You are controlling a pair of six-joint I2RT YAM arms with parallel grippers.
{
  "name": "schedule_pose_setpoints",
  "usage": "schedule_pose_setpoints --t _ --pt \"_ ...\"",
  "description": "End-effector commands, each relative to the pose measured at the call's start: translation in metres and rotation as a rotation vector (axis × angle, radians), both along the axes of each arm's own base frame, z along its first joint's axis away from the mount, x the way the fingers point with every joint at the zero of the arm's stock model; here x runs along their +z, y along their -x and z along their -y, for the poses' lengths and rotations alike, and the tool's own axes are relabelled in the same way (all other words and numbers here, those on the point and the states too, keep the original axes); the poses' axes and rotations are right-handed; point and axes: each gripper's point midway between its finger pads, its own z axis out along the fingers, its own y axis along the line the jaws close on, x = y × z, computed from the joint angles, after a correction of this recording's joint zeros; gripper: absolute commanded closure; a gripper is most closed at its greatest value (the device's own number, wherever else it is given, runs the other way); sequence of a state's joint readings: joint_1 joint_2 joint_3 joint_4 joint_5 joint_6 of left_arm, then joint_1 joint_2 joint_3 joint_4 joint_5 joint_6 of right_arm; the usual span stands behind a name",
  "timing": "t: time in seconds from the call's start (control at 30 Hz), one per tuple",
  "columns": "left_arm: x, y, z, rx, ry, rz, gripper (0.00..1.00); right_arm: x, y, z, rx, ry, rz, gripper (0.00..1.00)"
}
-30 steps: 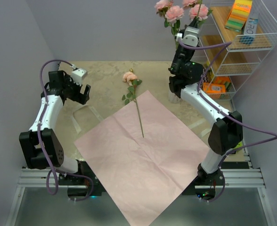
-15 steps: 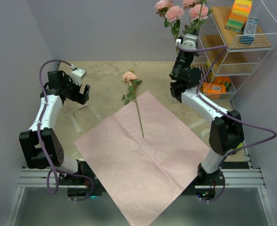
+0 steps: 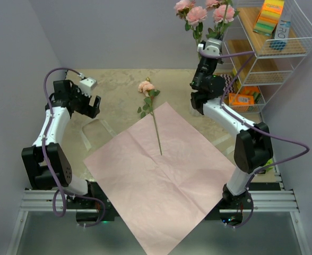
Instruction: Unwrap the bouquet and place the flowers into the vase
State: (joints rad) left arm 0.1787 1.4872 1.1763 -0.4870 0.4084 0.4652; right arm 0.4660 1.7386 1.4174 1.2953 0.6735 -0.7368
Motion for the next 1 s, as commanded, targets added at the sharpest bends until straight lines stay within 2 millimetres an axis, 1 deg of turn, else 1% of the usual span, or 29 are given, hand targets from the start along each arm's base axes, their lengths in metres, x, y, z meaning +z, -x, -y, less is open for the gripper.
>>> schedule_pose_setpoints --t 0.0,0.33,0.37,0.4,0.47,0.5,0.53,0.57,0.6,0.63,0.67,0.7,0.73,0.77,0.83,0.9,0.93,0.97 --pt "0.014 -0.012 -0.005 -0.01 -0.005 0.053 0.01 0.018 0.018 0.015 -0.014 -0.1 0.125 1.0" --pt "0.019 -0.014 -0.003 -0.012 0.007 0.057 0.01 -0.005 0.013 0.012 -0.003 -0.108 0.043 1.0" --pt "0.02 -0.014 -0.001 -0.016 0.011 0.059 0.01 -0.003 0.015 0.013 0.002 -0.115 0.04 1.0" --pt "0.021 -0.014 -0.002 -0.014 0.012 0.058 0.01 -0.008 0.011 0.01 0.003 -0.108 0.008 1.0" --pt "0.023 -0.014 0.0 -0.015 0.021 0.059 0.01 -0.016 0.01 0.01 -0.011 -0.125 -0.041 0.99" --pt "0.025 -0.013 0.0 -0.017 0.021 0.062 0.01 -0.021 0.01 0.009 -0.009 -0.133 -0.057 0.94" --pt "0.026 -0.013 0.001 -0.016 0.024 0.061 0.01 -0.024 0.012 0.01 -0.011 -0.141 -0.07 0.78" --pt "0.026 -0.013 0.0 -0.016 0.025 0.06 0.01 -0.024 0.015 0.009 0.003 -0.158 -0.074 0.71" --pt "0.027 -0.012 0.001 -0.016 0.03 0.059 0.01 -0.032 0.016 0.008 0.012 -0.154 -0.098 0.62" --pt "0.029 -0.012 0.002 -0.018 0.028 0.063 0.01 -0.035 0.016 0.007 0.023 -0.154 -0.115 0.55" --pt "0.03 -0.012 0.002 -0.019 0.03 0.063 0.01 -0.045 0.012 0.003 0.048 -0.162 -0.154 0.53" --pt "0.031 -0.011 0.001 -0.015 0.03 0.062 0.01 -0.045 0.017 0.004 0.064 -0.172 -0.165 0.51" --pt "0.033 -0.011 0.002 -0.017 0.032 0.063 0.01 -0.049 0.017 0.002 0.076 -0.176 -0.188 0.48" --pt "0.035 -0.011 0.002 -0.017 0.035 0.066 0.01 -0.06 0.014 -0.005 0.104 -0.175 -0.241 0.43" --pt "0.038 -0.01 0.003 -0.014 0.039 0.069 0.01 -0.066 0.02 -0.011 0.141 -0.18 -0.272 0.38" --pt "0.043 -0.009 0.004 -0.019 0.044 0.075 0.01 -0.087 0.023 -0.033 0.213 -0.15 -0.332 0.36" --pt "0.044 -0.008 0.005 -0.018 0.048 0.075 0.01 -0.086 0.029 -0.038 0.237 -0.142 -0.335 0.36" --pt "0.045 -0.008 0.006 -0.019 0.051 0.075 0.01 -0.094 0.035 -0.059 0.284 -0.113 -0.367 0.36"
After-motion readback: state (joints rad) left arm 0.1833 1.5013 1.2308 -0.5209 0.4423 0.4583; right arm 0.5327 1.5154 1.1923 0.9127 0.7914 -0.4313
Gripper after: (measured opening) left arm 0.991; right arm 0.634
